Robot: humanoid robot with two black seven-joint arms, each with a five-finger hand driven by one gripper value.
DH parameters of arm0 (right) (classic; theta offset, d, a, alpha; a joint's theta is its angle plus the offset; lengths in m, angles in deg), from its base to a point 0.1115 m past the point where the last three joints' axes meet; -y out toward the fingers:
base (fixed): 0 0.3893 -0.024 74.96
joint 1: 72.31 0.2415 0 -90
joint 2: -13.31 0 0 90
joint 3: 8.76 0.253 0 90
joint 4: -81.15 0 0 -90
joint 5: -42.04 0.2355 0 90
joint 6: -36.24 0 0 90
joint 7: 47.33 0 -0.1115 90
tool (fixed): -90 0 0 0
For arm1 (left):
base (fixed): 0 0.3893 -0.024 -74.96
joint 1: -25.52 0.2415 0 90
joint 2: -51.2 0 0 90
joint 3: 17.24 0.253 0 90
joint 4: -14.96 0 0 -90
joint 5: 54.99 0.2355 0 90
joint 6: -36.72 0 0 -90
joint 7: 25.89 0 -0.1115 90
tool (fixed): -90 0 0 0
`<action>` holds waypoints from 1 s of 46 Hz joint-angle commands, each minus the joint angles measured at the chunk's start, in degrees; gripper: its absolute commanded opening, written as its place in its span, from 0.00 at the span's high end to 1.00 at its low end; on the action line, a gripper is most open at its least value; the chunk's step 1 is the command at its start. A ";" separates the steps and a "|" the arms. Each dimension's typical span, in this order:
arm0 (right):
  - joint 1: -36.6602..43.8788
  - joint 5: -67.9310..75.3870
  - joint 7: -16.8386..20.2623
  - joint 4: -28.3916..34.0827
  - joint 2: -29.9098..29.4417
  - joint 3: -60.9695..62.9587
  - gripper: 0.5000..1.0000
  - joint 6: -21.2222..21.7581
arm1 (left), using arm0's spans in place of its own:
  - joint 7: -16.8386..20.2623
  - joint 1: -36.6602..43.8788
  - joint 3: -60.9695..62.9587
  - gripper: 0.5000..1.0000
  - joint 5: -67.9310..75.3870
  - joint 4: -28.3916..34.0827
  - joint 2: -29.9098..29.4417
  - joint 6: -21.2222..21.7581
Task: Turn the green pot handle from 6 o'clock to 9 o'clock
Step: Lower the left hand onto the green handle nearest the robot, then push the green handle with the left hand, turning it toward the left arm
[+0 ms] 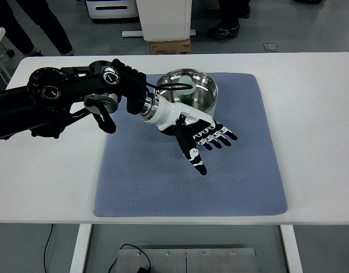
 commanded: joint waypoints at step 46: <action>0.00 0.00 0.00 0.00 0.00 0.00 0.00 0.03 | -0.08 -7.34 11.84 0.00 1.35 -0.52 -5.66 0.00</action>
